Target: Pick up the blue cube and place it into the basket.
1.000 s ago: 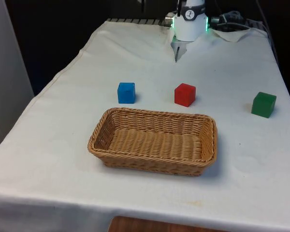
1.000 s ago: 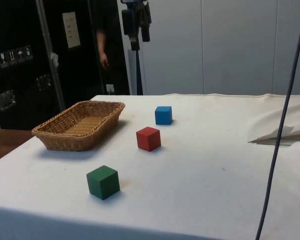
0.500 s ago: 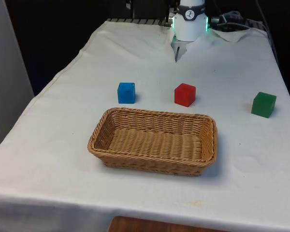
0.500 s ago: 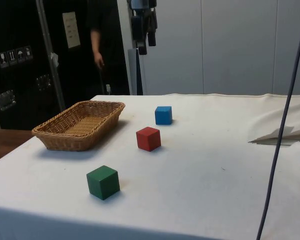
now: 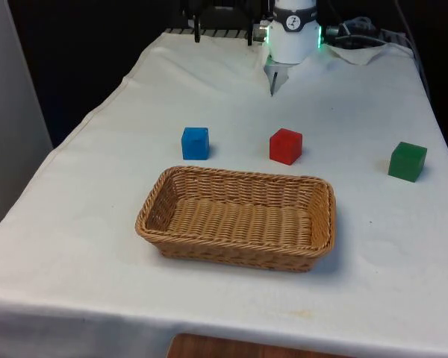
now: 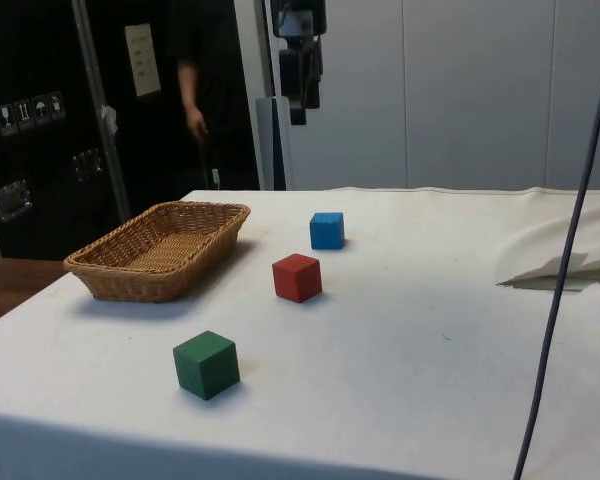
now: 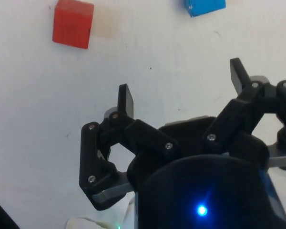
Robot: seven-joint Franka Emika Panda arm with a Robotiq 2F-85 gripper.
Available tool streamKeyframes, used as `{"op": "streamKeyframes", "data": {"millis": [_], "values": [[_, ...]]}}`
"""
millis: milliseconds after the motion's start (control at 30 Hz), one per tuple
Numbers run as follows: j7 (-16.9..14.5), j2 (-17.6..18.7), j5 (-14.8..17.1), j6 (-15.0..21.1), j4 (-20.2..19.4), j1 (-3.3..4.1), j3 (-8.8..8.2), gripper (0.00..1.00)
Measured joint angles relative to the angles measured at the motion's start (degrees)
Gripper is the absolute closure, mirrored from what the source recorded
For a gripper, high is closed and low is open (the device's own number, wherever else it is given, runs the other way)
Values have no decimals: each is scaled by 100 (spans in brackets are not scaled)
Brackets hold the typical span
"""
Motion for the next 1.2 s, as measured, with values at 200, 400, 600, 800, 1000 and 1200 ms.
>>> {"op": "streamKeyframes", "data": {"millis": [200, 400, 600, 800, 1000, 1200], "values": [[-264, 166, 143, 218, -52, 0, -97, 0], [-476, 281, 201, 384, -92, -6, -212, 0], [-693, 401, 223, 539, -132, -11, -367, 0], [-1003, 613, 384, 762, -138, -23, -510, 0], [-1215, 802, 516, 968, -143, -40, -602, 0], [-1329, 1020, 596, 1180, -155, -52, -665, 0]]}}
